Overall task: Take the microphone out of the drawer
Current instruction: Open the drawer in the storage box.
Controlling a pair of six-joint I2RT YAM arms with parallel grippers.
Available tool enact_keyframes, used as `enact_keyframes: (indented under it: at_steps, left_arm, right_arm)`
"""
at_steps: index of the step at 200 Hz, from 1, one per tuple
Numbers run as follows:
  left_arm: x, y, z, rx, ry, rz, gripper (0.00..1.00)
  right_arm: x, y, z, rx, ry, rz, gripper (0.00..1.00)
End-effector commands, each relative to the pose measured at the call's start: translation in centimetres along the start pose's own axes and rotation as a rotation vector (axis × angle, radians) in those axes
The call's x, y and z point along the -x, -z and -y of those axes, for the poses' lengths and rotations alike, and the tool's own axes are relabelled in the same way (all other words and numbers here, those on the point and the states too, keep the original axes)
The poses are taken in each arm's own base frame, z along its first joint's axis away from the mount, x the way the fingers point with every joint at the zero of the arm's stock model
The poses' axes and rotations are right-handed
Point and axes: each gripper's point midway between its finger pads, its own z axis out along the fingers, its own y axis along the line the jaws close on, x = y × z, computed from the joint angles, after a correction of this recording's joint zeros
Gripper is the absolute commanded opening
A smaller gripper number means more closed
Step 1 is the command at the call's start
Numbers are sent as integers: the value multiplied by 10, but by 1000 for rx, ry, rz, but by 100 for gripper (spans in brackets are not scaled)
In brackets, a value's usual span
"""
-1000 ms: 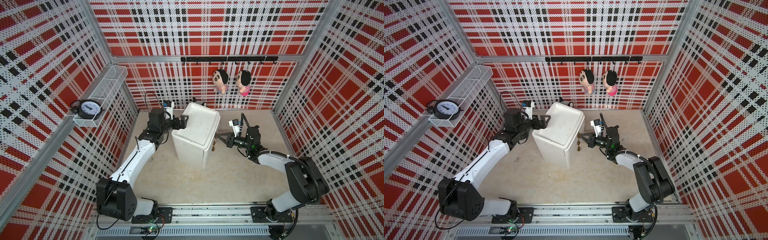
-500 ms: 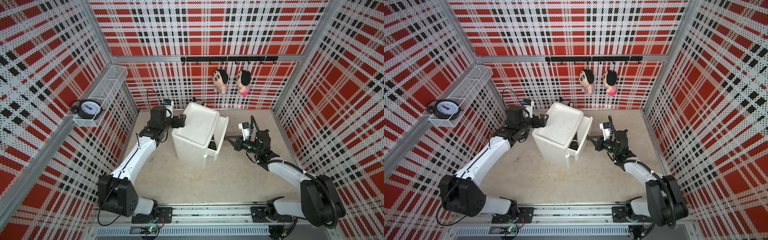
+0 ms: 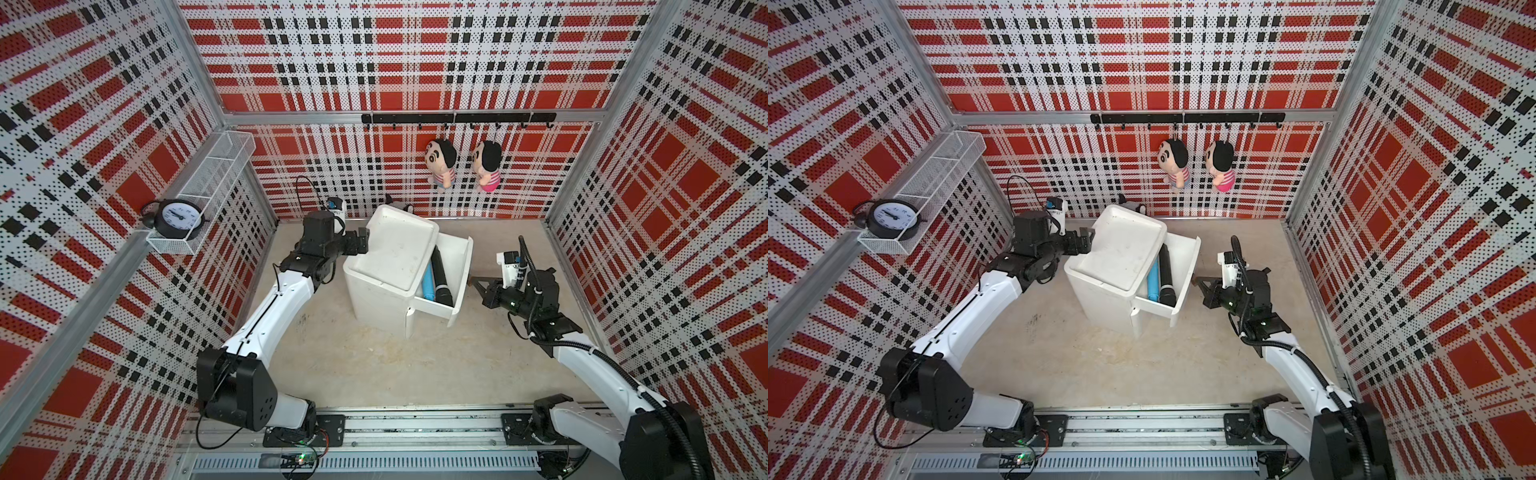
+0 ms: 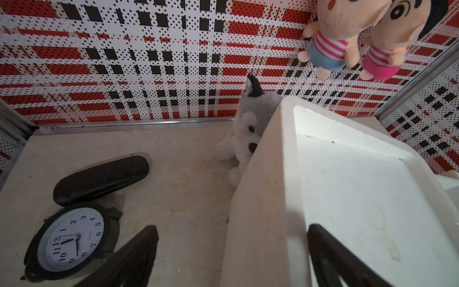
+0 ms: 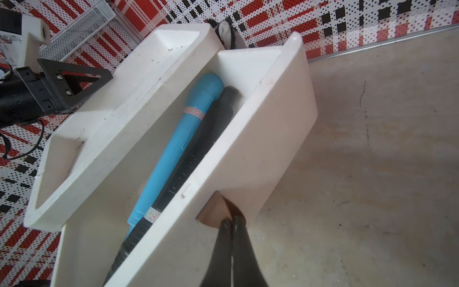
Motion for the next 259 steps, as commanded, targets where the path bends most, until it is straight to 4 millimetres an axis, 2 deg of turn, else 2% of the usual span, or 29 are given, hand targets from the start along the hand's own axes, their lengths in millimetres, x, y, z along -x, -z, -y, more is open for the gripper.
enact_keyframes:
  at_steps: [1,22,51,80,101,142,167,181,194,198,239,259]
  left_arm:
    - [-37,-11,-9,47,-27,-133,97]
    - [-37,-12,-9,49,-26,-134,97]
    - [-37,-14,-9,49,-23,-136,97]
    - [-38,-16,-9,47,-21,-140,97]
    - [-37,-16,-8,44,-21,-140,96]
    - [-38,-16,-9,49,-23,-139,96]
    - [-37,-15,-8,44,-25,-139,96]
    - [-38,-15,-8,38,-24,-141,96]
    - [-37,-15,-5,26,-23,-139,97]
    - [-37,-15,-5,23,-23,-140,97]
    - [-37,-16,-1,1,-26,-142,99]
    - [-38,-14,6,-37,-27,-145,99]
  right_arm:
    - [-12,11,29,-138,-12,-28,0]
    - [-14,17,26,-133,13,-21,0]
    - [-10,28,11,-83,49,11,0]
    - [-8,38,11,-115,56,15,0]
    - [-9,37,14,-134,54,-5,0]
    - [5,34,15,-164,64,-6,0]
    - [18,39,17,-213,76,0,59]
    - [29,45,16,-247,95,3,76]
    - [39,49,15,-280,111,-15,97]
    - [44,50,14,-285,118,-21,100]
    - [66,42,7,-335,148,-174,100]
    - [79,36,-3,-364,203,-241,100]
